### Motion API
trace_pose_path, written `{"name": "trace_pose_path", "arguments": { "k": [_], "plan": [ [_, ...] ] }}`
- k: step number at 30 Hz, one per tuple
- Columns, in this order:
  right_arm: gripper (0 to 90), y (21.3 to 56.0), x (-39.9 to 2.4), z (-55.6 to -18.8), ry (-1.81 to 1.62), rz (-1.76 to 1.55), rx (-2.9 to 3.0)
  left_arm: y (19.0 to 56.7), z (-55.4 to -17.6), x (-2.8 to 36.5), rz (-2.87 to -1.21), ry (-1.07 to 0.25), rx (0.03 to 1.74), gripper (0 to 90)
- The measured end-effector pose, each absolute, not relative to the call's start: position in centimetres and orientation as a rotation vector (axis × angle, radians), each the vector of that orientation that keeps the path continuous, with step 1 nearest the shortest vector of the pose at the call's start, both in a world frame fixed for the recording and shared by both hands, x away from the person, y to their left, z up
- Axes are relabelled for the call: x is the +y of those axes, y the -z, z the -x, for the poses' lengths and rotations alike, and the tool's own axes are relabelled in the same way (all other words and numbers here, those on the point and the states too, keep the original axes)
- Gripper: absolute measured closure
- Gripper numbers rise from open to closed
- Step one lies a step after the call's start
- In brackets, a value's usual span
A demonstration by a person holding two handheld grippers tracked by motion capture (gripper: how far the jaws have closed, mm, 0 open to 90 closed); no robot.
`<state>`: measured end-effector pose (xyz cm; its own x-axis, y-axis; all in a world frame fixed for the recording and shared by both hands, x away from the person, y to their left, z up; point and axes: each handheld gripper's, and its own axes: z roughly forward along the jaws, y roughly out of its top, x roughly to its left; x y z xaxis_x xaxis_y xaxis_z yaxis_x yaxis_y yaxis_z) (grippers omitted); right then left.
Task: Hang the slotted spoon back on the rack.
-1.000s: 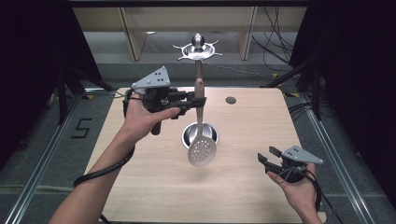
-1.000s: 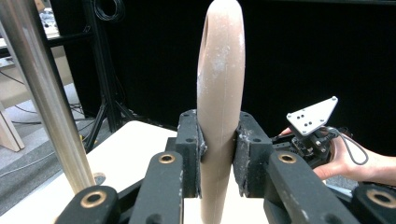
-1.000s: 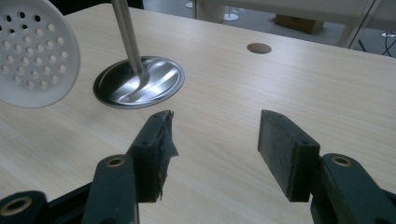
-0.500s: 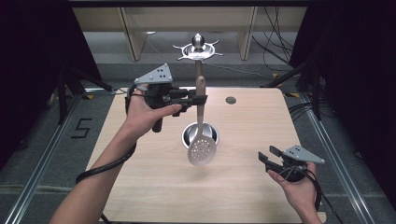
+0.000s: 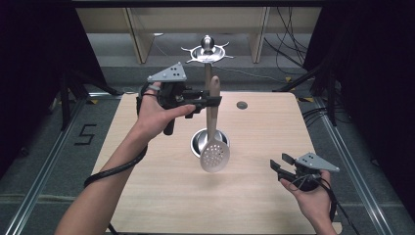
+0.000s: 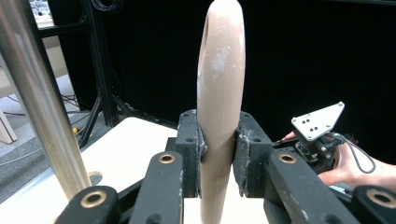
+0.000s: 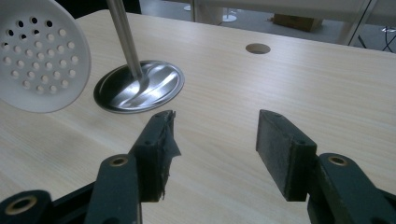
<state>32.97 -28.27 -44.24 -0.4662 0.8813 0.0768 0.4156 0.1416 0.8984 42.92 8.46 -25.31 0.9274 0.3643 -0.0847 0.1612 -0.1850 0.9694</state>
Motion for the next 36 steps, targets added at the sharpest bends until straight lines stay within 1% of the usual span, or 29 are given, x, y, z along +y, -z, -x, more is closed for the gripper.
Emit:
{"name": "trace_pose_path", "arguments": {
  "k": [17, 23, 28, 30, 36],
  "plan": [
    [47.0, 44.3, -28.3, -33.0, -1.264, -1.240, 1.964, 24.6, -43.4, 7.9, -1.756, -0.172, 0.406, 73.4],
    [47.0, 44.3, -28.4, -33.1, -1.253, -1.192, 1.963, 24.3, -43.6, 8.0, -1.755, -0.168, 0.413, 73.4],
    [47.0, 44.3, -28.4, -33.1, -1.256, -1.206, 1.965, 24.0, -43.9, 8.0, -1.750, -0.165, 0.419, 73.4],
    [47.0, 44.2, -28.1, -32.8, -1.269, -1.265, 1.967, 24.0, -43.9, 8.0, -1.749, -0.163, 0.421, 73.4],
    [47.0, 44.2, -28.1, -32.9, -1.270, -1.260, 1.968, 23.7, -44.0, 8.1, -1.749, -0.167, 0.419, 73.4]
  ]
}}
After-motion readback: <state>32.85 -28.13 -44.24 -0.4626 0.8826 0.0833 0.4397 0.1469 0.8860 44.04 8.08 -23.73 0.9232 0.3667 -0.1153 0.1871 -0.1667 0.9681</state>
